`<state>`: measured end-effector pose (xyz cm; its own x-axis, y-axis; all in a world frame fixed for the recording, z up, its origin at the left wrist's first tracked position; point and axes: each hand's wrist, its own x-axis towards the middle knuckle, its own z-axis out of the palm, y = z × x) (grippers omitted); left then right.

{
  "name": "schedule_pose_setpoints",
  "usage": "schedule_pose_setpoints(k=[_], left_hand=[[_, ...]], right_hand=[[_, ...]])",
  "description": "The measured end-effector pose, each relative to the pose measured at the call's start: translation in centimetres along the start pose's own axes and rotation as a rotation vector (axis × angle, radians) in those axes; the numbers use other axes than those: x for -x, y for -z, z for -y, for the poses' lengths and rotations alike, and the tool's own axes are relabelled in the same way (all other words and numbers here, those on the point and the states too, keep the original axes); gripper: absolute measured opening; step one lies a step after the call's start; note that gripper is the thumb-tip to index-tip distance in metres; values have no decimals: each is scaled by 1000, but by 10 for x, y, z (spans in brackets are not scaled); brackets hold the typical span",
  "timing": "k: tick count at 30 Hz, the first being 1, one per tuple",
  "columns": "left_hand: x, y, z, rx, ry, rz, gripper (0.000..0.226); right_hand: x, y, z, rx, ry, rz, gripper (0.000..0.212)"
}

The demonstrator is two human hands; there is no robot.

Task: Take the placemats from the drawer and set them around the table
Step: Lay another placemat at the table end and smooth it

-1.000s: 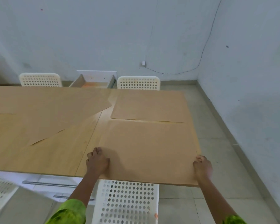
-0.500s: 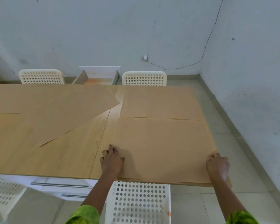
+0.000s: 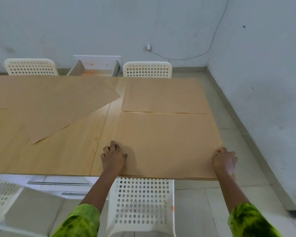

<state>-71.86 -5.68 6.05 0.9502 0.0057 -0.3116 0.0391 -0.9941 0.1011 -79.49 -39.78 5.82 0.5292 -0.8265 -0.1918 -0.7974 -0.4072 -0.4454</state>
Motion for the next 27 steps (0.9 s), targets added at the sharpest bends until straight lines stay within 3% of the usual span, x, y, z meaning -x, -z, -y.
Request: schedule_pose_setpoints(k=[8, 14, 17, 20, 24, 27], left_hand=[[3, 1, -3, -17, 11, -1, 58], [-14, 14, -20, 155, 89, 15, 58], [-40, 21, -53, 87, -77, -62, 58], [-75, 22, -98, 26, -340, 49, 62], [-108, 14, -134, -73, -579, 74, 68], [-116, -3, -133, -145, -618, 77, 72]], right_hand=[[2, -1, -7, 53, 76, -15, 32], [4, -11, 12, 71, 183, -40, 43], [0, -29, 44, 76, 352, -24, 48], [-6, -51, 82, 60, 533, 76, 64], [-19, -78, 124, 233, 759, 220, 54], [-19, -91, 135, 324, 825, 258, 52]])
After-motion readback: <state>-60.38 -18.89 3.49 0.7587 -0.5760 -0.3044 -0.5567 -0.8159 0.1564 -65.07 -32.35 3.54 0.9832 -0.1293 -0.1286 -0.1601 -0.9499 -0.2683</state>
